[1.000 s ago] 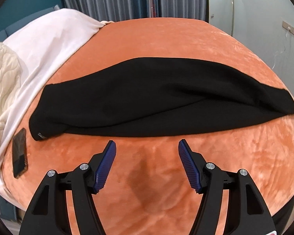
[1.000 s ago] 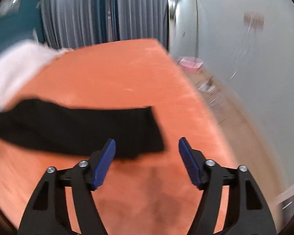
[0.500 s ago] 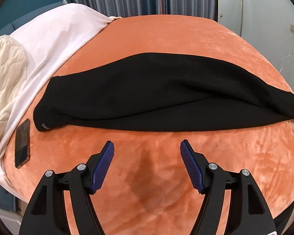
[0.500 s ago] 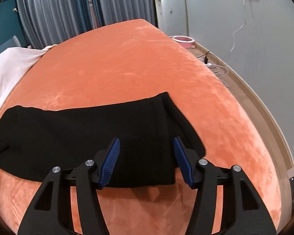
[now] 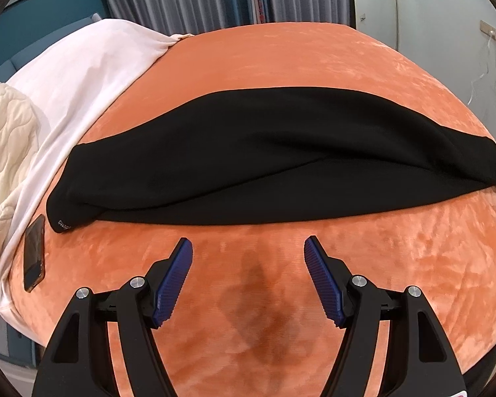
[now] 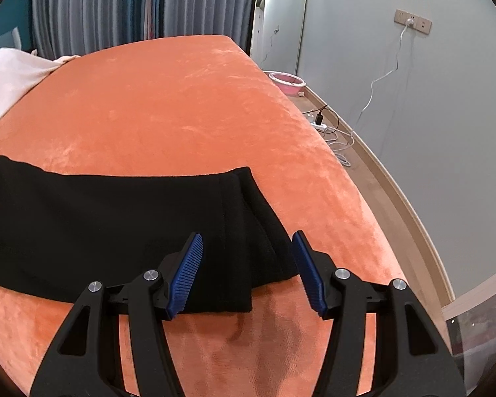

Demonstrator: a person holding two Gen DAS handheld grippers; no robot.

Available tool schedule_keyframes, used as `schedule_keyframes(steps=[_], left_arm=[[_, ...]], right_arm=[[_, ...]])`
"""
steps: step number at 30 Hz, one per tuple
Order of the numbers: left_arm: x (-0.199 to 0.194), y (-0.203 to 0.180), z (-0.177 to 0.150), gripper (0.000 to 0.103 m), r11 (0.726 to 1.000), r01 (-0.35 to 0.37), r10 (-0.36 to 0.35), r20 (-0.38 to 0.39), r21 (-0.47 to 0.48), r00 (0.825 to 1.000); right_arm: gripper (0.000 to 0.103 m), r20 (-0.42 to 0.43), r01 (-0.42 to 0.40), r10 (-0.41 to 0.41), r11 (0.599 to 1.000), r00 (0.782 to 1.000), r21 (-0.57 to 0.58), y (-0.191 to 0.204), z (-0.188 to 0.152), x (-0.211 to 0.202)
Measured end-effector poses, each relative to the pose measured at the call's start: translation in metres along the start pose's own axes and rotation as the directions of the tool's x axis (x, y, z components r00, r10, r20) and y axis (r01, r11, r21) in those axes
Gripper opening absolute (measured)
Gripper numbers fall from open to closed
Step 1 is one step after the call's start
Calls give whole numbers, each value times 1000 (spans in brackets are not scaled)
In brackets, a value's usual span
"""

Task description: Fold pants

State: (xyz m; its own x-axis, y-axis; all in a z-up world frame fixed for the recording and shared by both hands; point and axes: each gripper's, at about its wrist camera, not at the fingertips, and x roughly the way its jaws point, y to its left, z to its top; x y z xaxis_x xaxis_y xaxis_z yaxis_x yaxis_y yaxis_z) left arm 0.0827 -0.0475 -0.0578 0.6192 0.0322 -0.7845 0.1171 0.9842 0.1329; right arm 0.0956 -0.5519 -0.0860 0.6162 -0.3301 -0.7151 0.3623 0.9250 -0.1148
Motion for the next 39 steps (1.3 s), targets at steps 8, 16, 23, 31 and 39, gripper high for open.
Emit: schedule_keyframes(steps=[8, 16, 23, 31, 39], left_arm=[[0, -10, 0, 67, 1000, -14, 14, -2, 17, 1000], [1, -19, 1, 67, 1000, -18, 18, -6, 19, 1000], [1, -19, 0, 67, 1000, -18, 18, -6, 21, 1000], [3, -14, 0, 67, 1000, -27, 27, -18, 10, 999], [14, 29, -2, 68, 995, -56, 53, -38, -80, 998]], right_arm=[[55, 39, 21, -20, 1000, 999, -17, 5, -1, -12], [55, 60, 31, -27, 998, 998, -63, 15, 0, -16], [55, 58, 29, -24, 997, 998, -71, 17, 0, -15], [54, 29, -18, 19, 999, 999, -45, 8, 1, -9], [54, -64, -276, 291, 943, 955, 184, -46, 27, 29]])
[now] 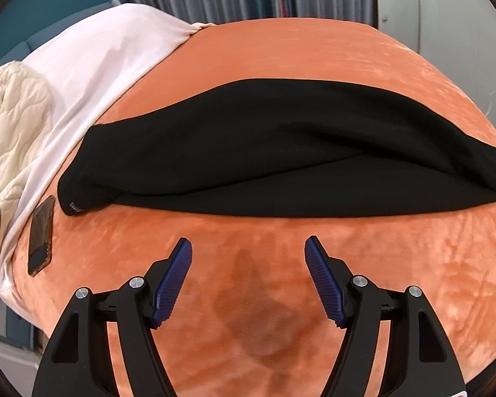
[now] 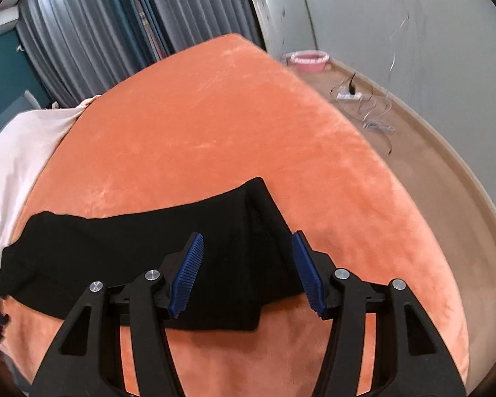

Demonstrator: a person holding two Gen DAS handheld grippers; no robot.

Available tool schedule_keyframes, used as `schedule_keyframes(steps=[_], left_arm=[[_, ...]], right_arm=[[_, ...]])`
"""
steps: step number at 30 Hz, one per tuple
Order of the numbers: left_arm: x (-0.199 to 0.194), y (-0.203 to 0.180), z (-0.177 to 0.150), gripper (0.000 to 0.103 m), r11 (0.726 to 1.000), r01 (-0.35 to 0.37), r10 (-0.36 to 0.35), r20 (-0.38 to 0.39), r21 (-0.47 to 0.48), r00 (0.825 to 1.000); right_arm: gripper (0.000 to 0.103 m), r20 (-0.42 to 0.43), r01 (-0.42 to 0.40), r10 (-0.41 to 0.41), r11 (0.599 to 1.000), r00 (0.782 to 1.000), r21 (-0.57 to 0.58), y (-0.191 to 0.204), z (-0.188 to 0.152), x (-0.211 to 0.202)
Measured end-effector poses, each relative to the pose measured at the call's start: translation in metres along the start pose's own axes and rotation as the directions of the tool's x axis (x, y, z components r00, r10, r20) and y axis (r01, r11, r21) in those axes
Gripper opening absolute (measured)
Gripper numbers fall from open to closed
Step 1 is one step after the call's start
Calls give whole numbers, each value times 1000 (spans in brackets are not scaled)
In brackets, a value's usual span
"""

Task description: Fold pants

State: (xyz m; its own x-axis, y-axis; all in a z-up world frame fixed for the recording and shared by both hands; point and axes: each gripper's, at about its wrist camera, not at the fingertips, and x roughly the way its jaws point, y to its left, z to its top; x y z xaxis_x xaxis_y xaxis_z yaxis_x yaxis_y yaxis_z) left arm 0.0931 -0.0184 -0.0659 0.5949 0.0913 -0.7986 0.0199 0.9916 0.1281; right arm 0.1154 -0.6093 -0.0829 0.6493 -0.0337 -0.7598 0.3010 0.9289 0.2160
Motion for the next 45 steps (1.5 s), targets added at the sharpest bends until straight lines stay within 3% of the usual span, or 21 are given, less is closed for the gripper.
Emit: schedule_keyframes(steps=[3, 5, 7, 11, 12, 13, 14, 15, 16, 19, 21, 23, 26, 29, 32, 34, 36, 38, 41, 43, 45], left_arm=[[7, 10, 1, 68, 1000, 2, -2, -9, -26, 1000], [10, 14, 2, 68, 999, 6, -6, -14, -39, 1000], [11, 21, 4, 68, 999, 0, 0, -13, -44, 1000], [13, 50, 8, 78, 997, -33, 34, 5, -63, 999], [14, 57, 7, 78, 997, -43, 43, 5, -71, 999], [17, 68, 8, 78, 995, -55, 55, -1, -87, 998], [20, 78, 8, 78, 993, -61, 60, -6, -104, 998], [22, 90, 8, 78, 990, -67, 66, -10, -121, 998], [24, 105, 9, 78, 986, -82, 80, -16, -143, 997], [29, 150, 13, 78, 972, -89, 85, -26, -215, 996], [35, 180, 16, 78, 959, -68, 59, -39, -274, 997], [49, 218, 19, 78, 925, -40, 17, -65, -377, 998], [67, 263, 16, 77, 842, 52, -101, -62, -537, 993], [90, 295, 15, 76, 743, 159, -246, -43, -650, 968], [98, 321, 14, 76, 623, 269, -365, 31, -735, 931], [97, 333, 17, 76, 590, 312, -398, 67, -745, 915], [102, 337, 27, 76, 621, 320, -413, 47, -716, 909], [108, 333, 36, 65, 652, 326, -436, 12, -685, 900], [123, 323, 45, 8, 686, 335, -478, -52, -646, 877], [129, 324, 51, 5, 691, 349, -496, -64, -633, 866], [113, 327, 64, 4, 733, 369, -465, -25, -571, 885]], right_arm=[[54, -67, 39, -45, 995, 997, -88, 19, 9, 28], [13, -131, 39, -59, 989, 990, -146, 33, 10, 48], [7, -122, 67, -93, 978, 988, -198, 44, 13, 49], [7, 89, 131, -114, 965, 990, -225, 56, 42, -1], [9, 91, 174, -157, 958, 983, -227, 51, 45, 4], [11, 22, 201, -201, 955, 979, -218, 37, 48, 26], [13, -81, 175, -188, 973, 979, -152, 18, 45, 49], [24, -107, 162, -174, 980, 979, -114, 11, 41, 56], [32, -75, 169, -174, 984, 982, -63, 5, 36, 51], [33, 83, 288, -283, 957, 955, -45, 24, 16, 10], [38, 129, 292, -280, 953, 951, -78, 44, 2, -9], [43, 141, 268, -251, 957, 957, -115, 69, -18, -26], [45, 133, 231, -210, 957, 969, -172, 109, -54, -42], [45, 107, 195, -177, 962, 978, -190, 140, -85, -52], [45, 78, 163, -150, 964, 986, -208, 175, -109, -50], [45, 64, 154, -142, 959, 988, -240, 202, -127, -55], [45, 51, 133, -124, 957, 991, -257, 221, -140, -56], [45, 42, 116, -109, 958, 993, -263, 239, -147, -55], [45, 30, 95, -90, 956, 995, -279, 262, -153, -50], [45, 31, 82, -77, 955, 997, -286, 275, -155, -52], [45, 36, 78, -70, 952, 997, -295, 284, -155, -54]])
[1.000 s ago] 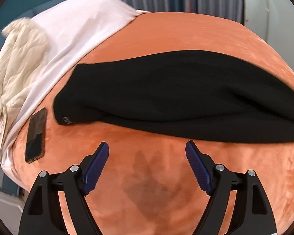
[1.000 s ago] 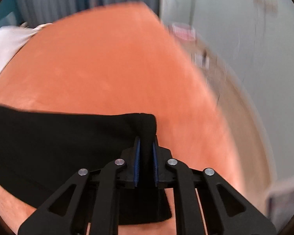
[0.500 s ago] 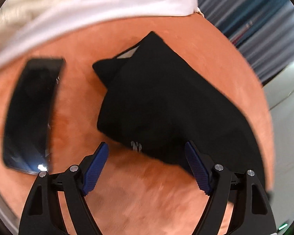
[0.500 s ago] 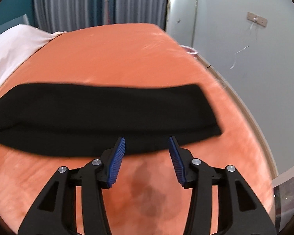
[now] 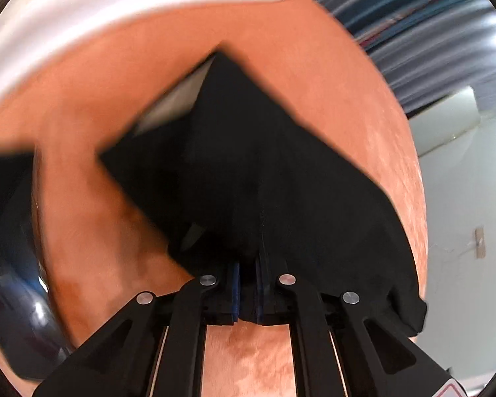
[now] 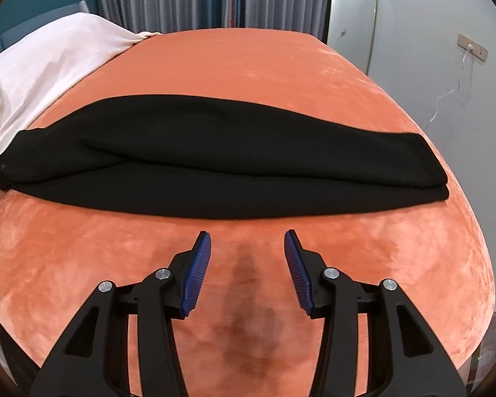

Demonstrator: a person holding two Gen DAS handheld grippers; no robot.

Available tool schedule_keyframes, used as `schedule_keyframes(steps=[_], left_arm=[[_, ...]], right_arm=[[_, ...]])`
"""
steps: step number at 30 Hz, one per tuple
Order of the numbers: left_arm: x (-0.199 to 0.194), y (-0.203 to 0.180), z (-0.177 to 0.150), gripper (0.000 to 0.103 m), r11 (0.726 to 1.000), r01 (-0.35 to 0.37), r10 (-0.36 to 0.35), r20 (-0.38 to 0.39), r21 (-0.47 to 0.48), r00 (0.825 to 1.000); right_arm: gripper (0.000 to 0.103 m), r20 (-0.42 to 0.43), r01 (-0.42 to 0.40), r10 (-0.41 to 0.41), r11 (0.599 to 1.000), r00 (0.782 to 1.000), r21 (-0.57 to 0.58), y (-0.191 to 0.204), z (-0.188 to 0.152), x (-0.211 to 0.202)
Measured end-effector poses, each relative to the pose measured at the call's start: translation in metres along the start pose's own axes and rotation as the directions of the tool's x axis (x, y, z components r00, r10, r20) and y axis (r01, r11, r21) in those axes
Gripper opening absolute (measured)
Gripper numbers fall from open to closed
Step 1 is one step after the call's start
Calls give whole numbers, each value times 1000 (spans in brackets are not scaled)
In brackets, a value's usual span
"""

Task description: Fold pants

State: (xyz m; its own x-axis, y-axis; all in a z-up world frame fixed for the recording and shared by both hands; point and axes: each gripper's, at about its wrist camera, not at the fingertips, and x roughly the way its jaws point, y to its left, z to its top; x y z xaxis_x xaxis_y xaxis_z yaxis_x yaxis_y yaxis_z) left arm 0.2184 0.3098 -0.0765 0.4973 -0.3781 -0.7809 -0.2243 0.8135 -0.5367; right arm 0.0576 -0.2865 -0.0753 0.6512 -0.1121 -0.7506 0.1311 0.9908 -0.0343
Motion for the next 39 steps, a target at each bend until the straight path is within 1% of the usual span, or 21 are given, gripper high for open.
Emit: schedule_keyframes(steps=[2, 4, 6, 9, 10, 12, 15, 16, 17, 18, 19, 21, 23, 27, 29, 30, 32, 33, 34, 36, 39], left_arm=[[-44, -31, 15, 4, 983, -31, 3, 154, 180, 988], [-88, -56, 22, 5, 945, -34, -61, 276, 326, 959], [-98, -63, 24, 6, 901, -140, -6, 334, 410, 943], [-48, -30, 12, 11, 841, -305, 216, 239, 447, 947], [-21, -10, 4, 12, 816, -357, 308, 182, 455, 934], [-4, 12, -10, 13, 822, -362, 338, 134, 439, 931], [-30, 7, -19, 18, 856, -356, 295, 210, 375, 932], [-37, 7, -19, 27, 859, -366, 299, 228, 359, 926], [-47, 9, -17, 33, 859, -397, 325, 255, 323, 911], [-55, 7, -16, 39, 858, -422, 348, 274, 293, 897], [-68, 9, -14, 39, 861, -443, 368, 296, 250, 881], [-82, 2, -18, 39, 866, -442, 362, 316, 234, 877], [-92, -19, -31, 39, 853, -443, 343, 346, 274, 873], [-77, -55, -58, 58, 867, -366, 277, 284, 339, 918], [-57, -73, -70, 58, 864, -344, 265, 250, 367, 931], [-49, -75, -75, 58, 859, -344, 268, 240, 379, 933], [-30, -87, -85, 58, 859, -330, 262, 217, 391, 940], [-24, -87, -84, 58, 862, -323, 259, 209, 390, 943], [-22, -88, -85, 58, 867, -317, 259, 196, 385, 946], [-25, -85, -84, 58, 866, -327, 268, 202, 378, 942], [-24, -80, -91, 64, 848, -372, 305, 227, 377, 925]], right_arm=[[45, 14, 9, -9, 1000, 1000, -14, 5, 5, -5], [45, 23, 19, -18, 1000, 1000, -19, 7, 9, -9], [45, 29, 18, -18, 1000, 999, -14, 6, 11, -11], [45, 28, 19, -20, 1000, 999, 8, 5, 8, -10], [45, 15, 18, -18, 1000, 1000, 16, 5, 2, -9], [45, -11, 16, -16, 1000, 1000, 16, 7, 1, -2], [45, -37, 18, -19, 1000, 999, -18, 13, 0, 4], [46, -39, 13, -15, 999, 999, -30, 15, 2, 4], [49, -38, 2, -3, 999, 999, -34, 17, 5, 4], [59, -36, -11, 10, 999, 999, -34, 19, 8, 3], [61, -30, -35, 34, 999, 999, -35, 22, 12, 4], [61, -30, -65, 63, 997, 998, -51, 32, 18, 6], [61, -32, -93, 90, 990, 995, -102, 49, 25, 14], [61, -35, -108, 103, 960, 994, -258, 98, 36, 41], [61, -23, -85, 82, 928, 996, -361, 124, 42, 58], [59, -17, -70, 68, 920, 998, -386, 130, 44, 64], [29, -47, -85, 72, 905, 996, -417, 137, 51, 83], [5, -87, -124, 96, 906, 991, -404, 135, 54, 90], [4, -119, -162, 126, 912, 985, -377, 131, 58, 92], [4, -89, -182, 161, 914, 983, -362, 125, 65, 68], [2, -64, -252, 245, 918, 967, -307, 98, 55, 26]])
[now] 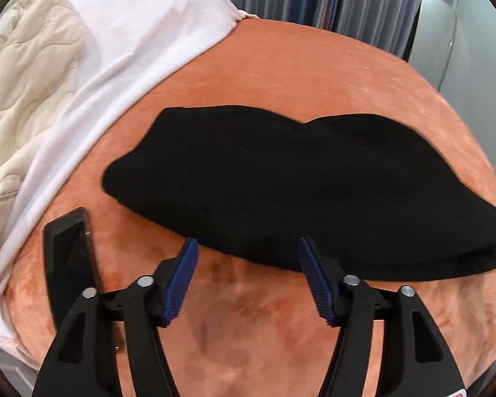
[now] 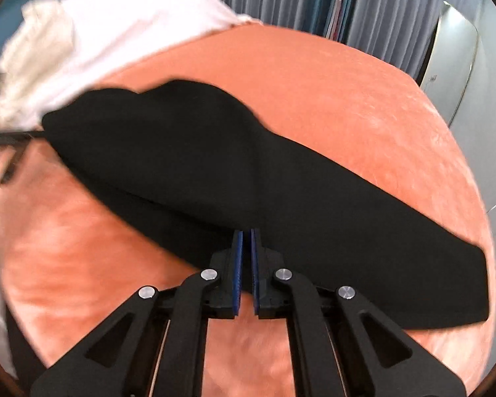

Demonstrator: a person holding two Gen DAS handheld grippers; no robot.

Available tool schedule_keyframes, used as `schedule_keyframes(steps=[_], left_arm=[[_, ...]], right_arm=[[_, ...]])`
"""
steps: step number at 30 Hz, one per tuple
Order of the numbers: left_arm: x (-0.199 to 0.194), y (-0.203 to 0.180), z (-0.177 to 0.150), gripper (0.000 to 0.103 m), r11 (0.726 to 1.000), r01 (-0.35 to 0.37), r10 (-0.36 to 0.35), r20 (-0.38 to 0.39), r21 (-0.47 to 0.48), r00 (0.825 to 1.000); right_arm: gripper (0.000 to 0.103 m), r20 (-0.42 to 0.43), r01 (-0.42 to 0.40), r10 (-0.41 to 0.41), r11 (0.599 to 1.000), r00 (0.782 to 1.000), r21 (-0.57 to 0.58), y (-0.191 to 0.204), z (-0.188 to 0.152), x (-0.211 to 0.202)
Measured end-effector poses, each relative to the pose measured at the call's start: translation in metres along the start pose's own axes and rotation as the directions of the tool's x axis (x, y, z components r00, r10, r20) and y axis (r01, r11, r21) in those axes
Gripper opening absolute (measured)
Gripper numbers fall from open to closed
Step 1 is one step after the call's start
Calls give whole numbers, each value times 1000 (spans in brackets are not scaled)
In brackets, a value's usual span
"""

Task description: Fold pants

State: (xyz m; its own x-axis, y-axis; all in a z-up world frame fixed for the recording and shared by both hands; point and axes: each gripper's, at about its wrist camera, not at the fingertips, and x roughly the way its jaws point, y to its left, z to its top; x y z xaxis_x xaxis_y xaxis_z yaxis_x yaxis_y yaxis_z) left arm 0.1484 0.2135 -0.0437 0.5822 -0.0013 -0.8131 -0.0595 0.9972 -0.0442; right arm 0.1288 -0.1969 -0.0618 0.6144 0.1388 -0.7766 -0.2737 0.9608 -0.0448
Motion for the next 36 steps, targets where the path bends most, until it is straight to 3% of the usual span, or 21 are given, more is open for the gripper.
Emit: schedule_keyframes(steps=[3, 4, 6, 8, 9, 10, 13, 17, 20, 24, 26, 28, 30, 33, 34, 36], left_arm=[[19, -2, -2, 64, 1000, -24, 24, -35, -9, 999], [23, -2, -2, 64, 999, -26, 25, -54, -25, 998], [21, -5, -5, 64, 999, -21, 19, -58, -26, 998], [19, -10, -8, 64, 1000, -30, 29, -48, -9, 998], [15, -11, -10, 64, 999, -41, 41, -39, -2, 998], [10, -14, -11, 64, 999, -54, 54, -24, 4, 998], [-6, -26, -17, 64, 999, -50, 50, 17, 5, 999], [-17, -49, -26, 66, 1000, -23, 23, 25, 4, 999], [-15, -71, -33, 67, 1000, -13, 13, 5, 15, 1000], [-9, -93, -38, 67, 1000, -3, 3, -23, 5, 1000], [-5, -103, -40, 67, 1000, -2, 2, -38, -5, 999], [-1, -110, -41, 67, 1000, -9, 9, -48, -2, 999], [0, -117, -41, 67, 1000, -28, 29, -55, 11, 998], [1, -121, -41, 67, 999, -34, 35, -56, 20, 998], [3, -121, -42, 67, 999, -35, 36, -58, 20, 998], [13, -120, -44, 68, 999, -36, 37, -77, 13, 996]], right_arm=[[2, -154, 64, -65, 998, 986, -9, -15, -36, 40], [4, -161, 33, -25, 998, 987, 46, -24, -48, 44], [7, -91, -26, 39, 989, 995, 147, -41, -52, 21], [27, -9, -16, 19, 977, 1000, 213, -67, -54, -12], [56, 7, 0, -2, 972, 1000, 234, -79, -55, -21], [64, 26, 52, -61, 961, 998, 272, -104, -58, -34], [63, 21, 178, -202, 902, 979, 394, -176, -78, -53], [60, -14, 216, -267, 747, 964, 629, -280, -116, -68], [60, -20, 201, -259, 697, 966, 688, -326, -120, -64], [60, -84, 241, -246, 725, 966, 645, -346, -112, -34], [51, -101, 248, -240, 735, 966, 631, -355, -110, -18], [15, -110, 230, -207, 754, 972, 615, -356, -110, -7], [14, -57, 168, -167, 783, 984, 599, -343, -101, -14], [13, 71, 141, -220, 807, 973, 573, -336, -99, -74], [14, 75, 148, -235, 798, 969, 584, -344, -109, -84], [16, -69, 222, -226, 769, 972, 600, -365, -138, -56]])
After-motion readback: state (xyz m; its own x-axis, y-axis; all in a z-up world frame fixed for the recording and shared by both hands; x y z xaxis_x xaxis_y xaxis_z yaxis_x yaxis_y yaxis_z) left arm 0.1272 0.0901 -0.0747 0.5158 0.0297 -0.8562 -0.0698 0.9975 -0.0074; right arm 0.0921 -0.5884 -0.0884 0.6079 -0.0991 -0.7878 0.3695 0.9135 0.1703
